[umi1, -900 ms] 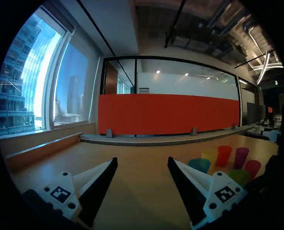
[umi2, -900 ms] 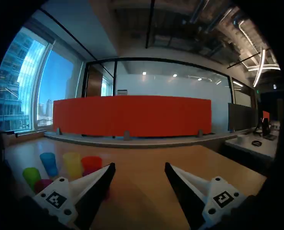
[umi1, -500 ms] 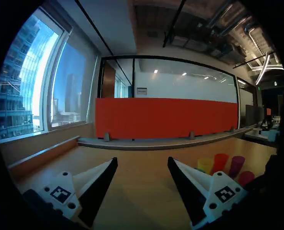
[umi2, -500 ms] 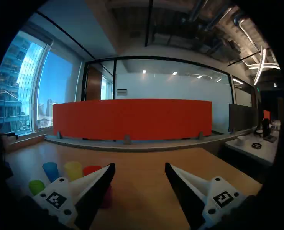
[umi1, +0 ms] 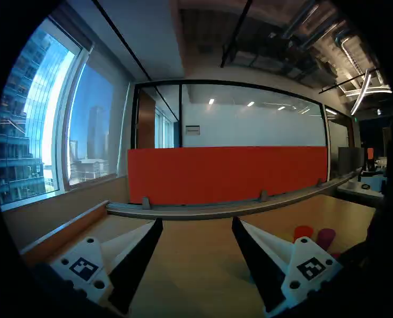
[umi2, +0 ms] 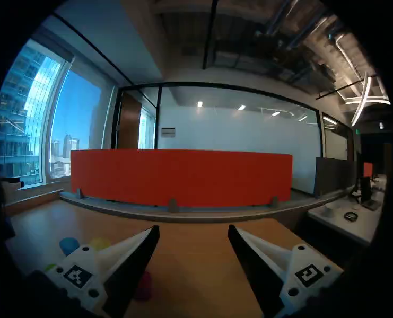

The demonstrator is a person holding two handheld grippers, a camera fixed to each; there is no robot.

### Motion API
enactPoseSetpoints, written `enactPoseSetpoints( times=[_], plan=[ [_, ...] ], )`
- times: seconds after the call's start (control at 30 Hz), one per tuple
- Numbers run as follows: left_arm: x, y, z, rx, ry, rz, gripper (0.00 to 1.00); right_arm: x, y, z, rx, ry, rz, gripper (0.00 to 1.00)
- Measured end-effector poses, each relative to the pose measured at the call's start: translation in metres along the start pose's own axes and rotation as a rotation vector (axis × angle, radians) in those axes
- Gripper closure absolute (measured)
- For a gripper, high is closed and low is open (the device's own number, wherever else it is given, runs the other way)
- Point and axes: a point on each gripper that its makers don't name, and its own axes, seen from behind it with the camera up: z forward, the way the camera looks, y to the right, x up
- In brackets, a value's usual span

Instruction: Pour water

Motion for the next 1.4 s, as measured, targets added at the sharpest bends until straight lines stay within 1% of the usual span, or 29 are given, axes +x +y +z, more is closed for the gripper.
enactPoseSetpoints(
  times=[0.2, 0.3, 0.5, 0.6, 0.77, 0.9, 1.1, 1.4],
  plan=[
    [0.017, -0.008, 0.005, 0.009, -0.006, -0.018, 0.03, 0.015, -0.005, 0.001, 0.013, -0.009, 0.011, 0.0],
    [0.025, -0.008, 0.006, 0.002, -0.007, -0.018, 0.03, 0.023, -0.007, 0.003, 0.021, -0.014, 0.018, 0.0],
    [0.041, -0.006, 0.009, -0.016, -0.024, -0.019, 0.03, 0.038, -0.009, 0.005, 0.029, -0.02, 0.028, 0.0],
    [0.051, -0.003, 0.011, -0.032, -0.02, -0.02, 0.03, 0.046, -0.011, 0.006, 0.035, -0.019, 0.032, 0.0],
    [0.063, -0.002, 0.012, -0.046, -0.021, -0.025, 0.03, 0.058, -0.014, 0.009, 0.045, -0.017, 0.034, 0.0],
    [0.063, -0.002, 0.013, -0.053, -0.03, -0.022, 0.03, 0.058, -0.015, 0.01, 0.056, -0.015, 0.041, 0.0],
    [0.059, 0.003, 0.016, -0.083, -0.046, -0.01, 0.03, 0.056, -0.019, 0.012, 0.096, -0.029, 0.063, 0.0],
    [0.066, 0.014, 0.014, -0.147, -0.035, -0.019, 0.03, 0.062, -0.031, 0.011, 0.176, -0.02, 0.053, 0.0]
  ],
)
